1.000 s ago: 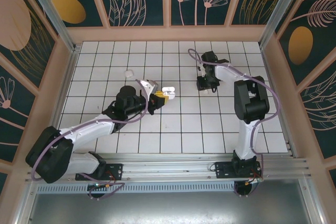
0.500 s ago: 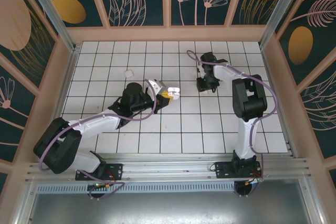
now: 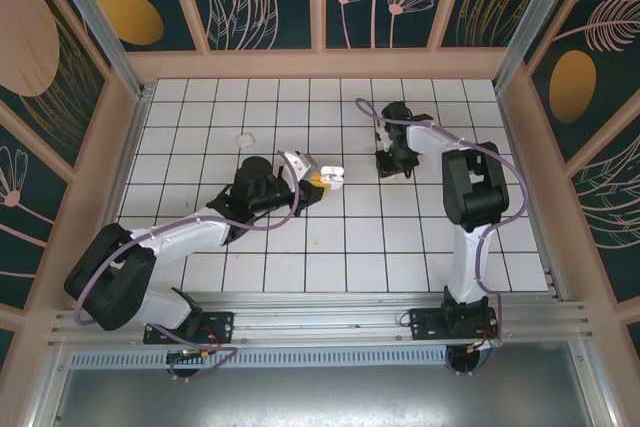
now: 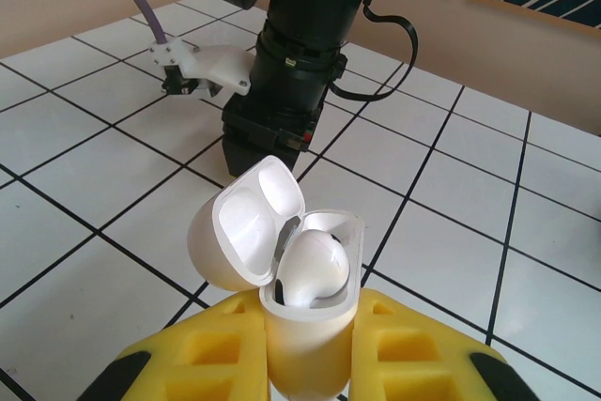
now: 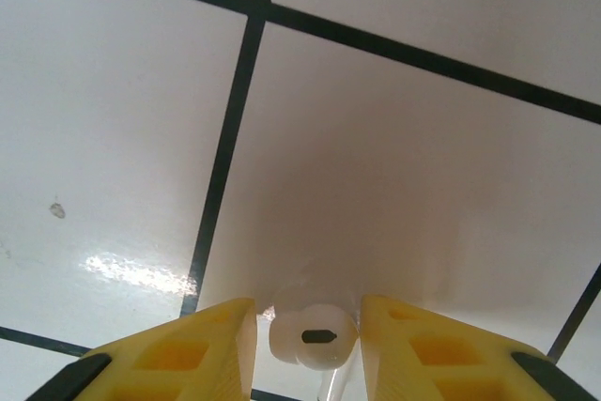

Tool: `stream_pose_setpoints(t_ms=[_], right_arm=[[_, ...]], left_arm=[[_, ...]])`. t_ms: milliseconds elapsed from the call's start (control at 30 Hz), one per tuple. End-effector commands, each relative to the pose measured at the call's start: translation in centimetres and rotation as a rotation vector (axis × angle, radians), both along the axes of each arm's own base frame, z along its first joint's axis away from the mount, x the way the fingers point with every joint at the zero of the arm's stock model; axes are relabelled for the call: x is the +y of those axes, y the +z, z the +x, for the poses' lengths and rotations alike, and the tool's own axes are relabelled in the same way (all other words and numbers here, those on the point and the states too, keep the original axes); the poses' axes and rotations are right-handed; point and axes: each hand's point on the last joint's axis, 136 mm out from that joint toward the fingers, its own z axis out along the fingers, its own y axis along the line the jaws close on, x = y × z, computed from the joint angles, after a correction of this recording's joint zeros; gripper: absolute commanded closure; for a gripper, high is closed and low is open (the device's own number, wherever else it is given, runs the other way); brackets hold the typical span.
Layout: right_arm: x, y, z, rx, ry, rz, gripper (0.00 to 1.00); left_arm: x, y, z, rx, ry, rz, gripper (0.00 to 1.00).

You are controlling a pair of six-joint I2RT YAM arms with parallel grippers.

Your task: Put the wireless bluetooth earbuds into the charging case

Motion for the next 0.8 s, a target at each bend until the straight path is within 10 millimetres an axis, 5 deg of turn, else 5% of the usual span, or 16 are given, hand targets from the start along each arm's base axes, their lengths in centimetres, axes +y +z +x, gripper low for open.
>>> stream_pose_setpoints(t_ms=[0, 500, 767], right_arm=[[-1.2, -1.2, -1.3, 0.060, 0.002, -0.041, 0.65], [-0.8, -1.0, -0.6, 0.046, -0.056, -0.011, 0.76], [1.0, 2.7, 0.3, -0.107, -0.123, 0.067, 0.79]], left_arm=[[-0.6, 1.0, 0.2, -0.027, -0.012, -0.009, 1.00], [-0.2, 1.5, 0.0, -0.029, 0.003, -0.007, 1.00], [0.2, 2.0, 0.1, -0.021, 0.028, -0.019, 1.00]])
